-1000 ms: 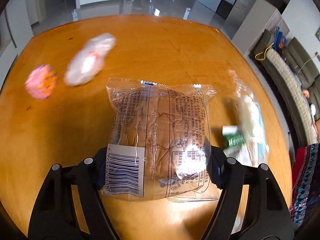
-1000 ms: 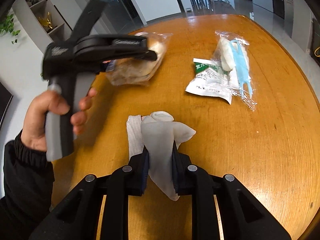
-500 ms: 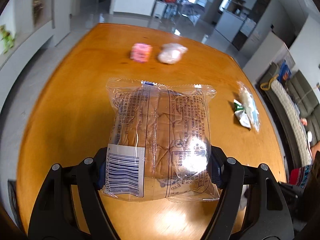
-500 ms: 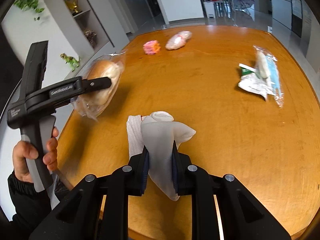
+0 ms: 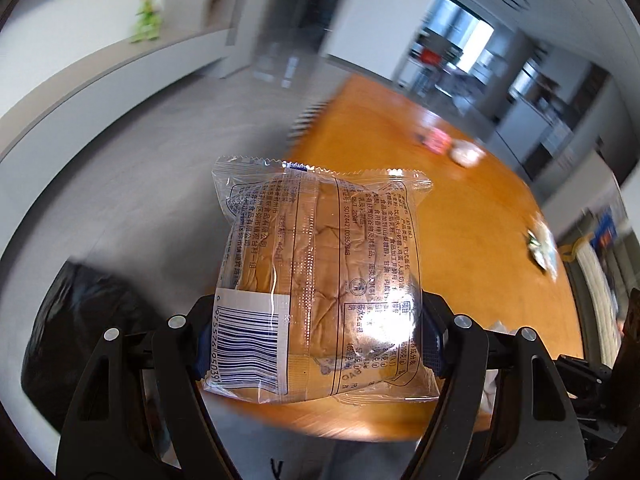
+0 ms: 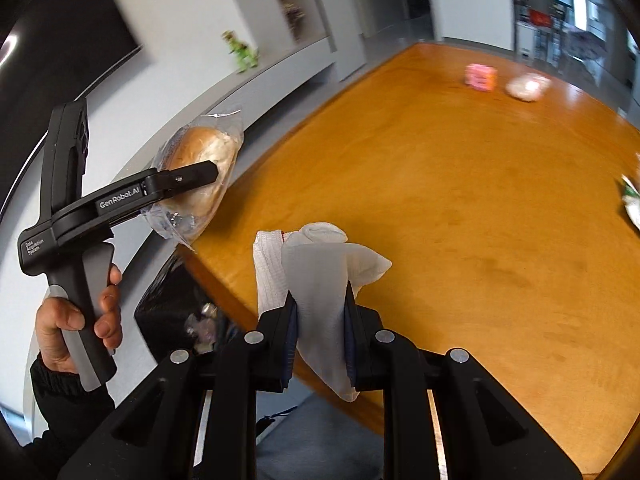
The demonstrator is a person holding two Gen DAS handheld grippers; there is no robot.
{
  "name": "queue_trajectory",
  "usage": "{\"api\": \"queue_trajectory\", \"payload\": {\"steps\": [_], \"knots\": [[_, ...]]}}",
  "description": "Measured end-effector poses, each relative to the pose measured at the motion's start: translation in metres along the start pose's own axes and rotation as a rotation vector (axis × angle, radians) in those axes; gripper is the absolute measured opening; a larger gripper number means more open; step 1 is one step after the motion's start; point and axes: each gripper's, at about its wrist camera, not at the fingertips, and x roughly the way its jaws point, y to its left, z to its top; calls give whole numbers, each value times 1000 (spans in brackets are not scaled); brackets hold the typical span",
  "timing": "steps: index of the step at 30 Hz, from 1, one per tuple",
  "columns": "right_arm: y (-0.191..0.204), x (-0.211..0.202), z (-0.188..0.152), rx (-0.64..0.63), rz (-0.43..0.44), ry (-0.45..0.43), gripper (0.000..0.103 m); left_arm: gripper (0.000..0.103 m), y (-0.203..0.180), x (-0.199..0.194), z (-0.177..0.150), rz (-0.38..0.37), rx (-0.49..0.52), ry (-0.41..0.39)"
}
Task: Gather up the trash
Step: 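Drop bread bag from left gripper while right drops gloves into trash bag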
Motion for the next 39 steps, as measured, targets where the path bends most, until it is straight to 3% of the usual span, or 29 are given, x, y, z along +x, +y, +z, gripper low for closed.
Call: {"api": "queue_trajectory", "payload": {"steps": [9,17,18,19,20,21,25,30,35,39], "knots": [[135,83,6,-255,126,159,21,74,147,-33,-60,184,-305,-8],[235,152,28,-389,217,256,22,74,237,-59,-94,352,-512,-19],[246,157,30,-389,237,262,36,75,245,-62,-97,376,-530,-23],[254,163,33,-394,241,270,62,81,252,-67,-99,391,-552,-35],[264,170,36,-406,219,280,71,88,256,-71,-101,397,-573,-47],[264,169,39,-409,206,270,74,97,262,-78,-103,418,-612,-68],[262,163,31,-411,217,248,74,97,272,-100,-103,509,-705,-142],[227,146,30,-395,188,208,74,97,278,-105,-101,457,-741,-153],[177,115,31,-358,107,145,74,97,240,-93,-82,397,-620,-137],[134,90,42,-283,53,103,74,97,178,-75,-52,291,-469,-113]]}}
